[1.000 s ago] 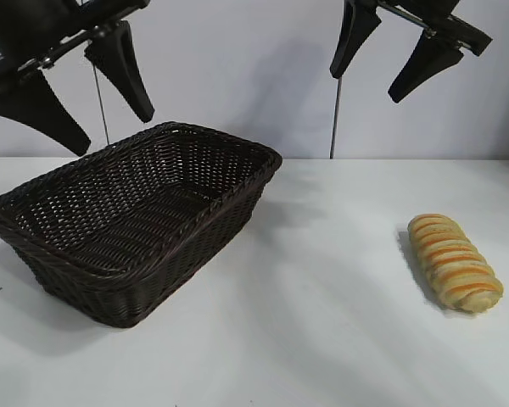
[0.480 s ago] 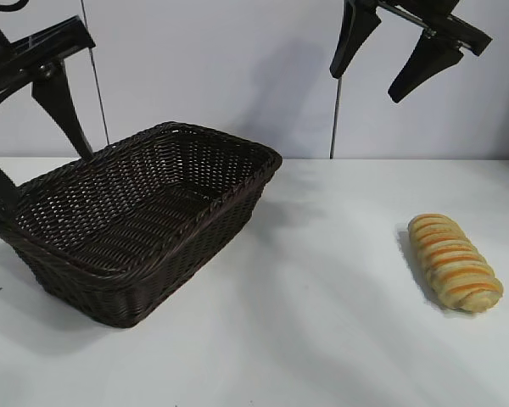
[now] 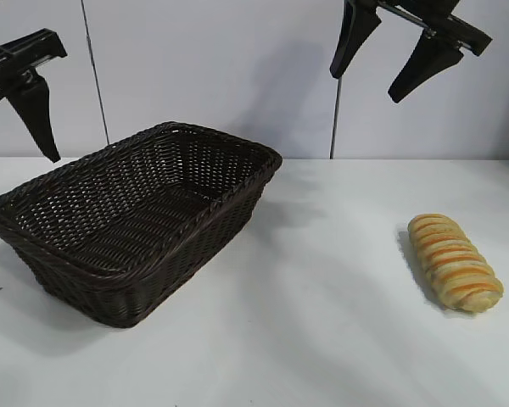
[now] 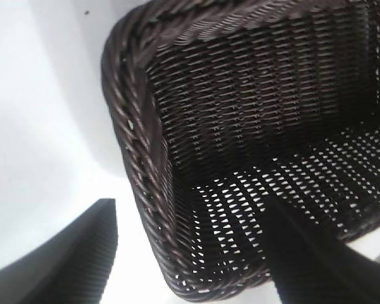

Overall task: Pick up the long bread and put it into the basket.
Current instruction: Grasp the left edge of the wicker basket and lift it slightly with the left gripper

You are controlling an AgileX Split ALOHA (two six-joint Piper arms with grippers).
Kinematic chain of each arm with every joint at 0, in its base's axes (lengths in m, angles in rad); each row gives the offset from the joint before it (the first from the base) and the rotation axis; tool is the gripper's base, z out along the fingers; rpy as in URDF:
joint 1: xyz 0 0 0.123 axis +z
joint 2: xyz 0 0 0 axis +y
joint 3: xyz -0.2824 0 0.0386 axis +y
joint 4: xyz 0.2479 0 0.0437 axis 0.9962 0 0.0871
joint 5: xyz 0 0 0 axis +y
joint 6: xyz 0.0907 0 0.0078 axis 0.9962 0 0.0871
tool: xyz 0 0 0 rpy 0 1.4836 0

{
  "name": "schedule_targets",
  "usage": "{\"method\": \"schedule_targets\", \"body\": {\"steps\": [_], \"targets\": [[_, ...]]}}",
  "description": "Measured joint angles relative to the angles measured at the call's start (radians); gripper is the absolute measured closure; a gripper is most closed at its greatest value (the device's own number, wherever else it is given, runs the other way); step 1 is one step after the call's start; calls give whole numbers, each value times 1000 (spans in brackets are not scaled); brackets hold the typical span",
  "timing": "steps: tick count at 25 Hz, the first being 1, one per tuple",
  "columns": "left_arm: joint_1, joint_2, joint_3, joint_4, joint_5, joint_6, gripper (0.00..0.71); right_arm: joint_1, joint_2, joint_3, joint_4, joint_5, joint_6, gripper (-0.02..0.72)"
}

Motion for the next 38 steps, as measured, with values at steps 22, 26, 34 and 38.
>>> {"method": "schedule_targets", "body": {"steps": [22, 26, 34, 38], "targets": [[0, 47, 18, -63, -102, 42, 232, 0, 0, 0, 0, 0, 0, 166], [0, 98, 18, -80, -142, 46, 232, 0, 0, 0, 0, 0, 0, 166], [0, 213, 18, -86, -235, 47, 232, 0, 0, 0, 0, 0, 0, 166], [0, 241, 18, -94, -261, 47, 232, 0, 0, 0, 0, 0, 0, 166]]}}
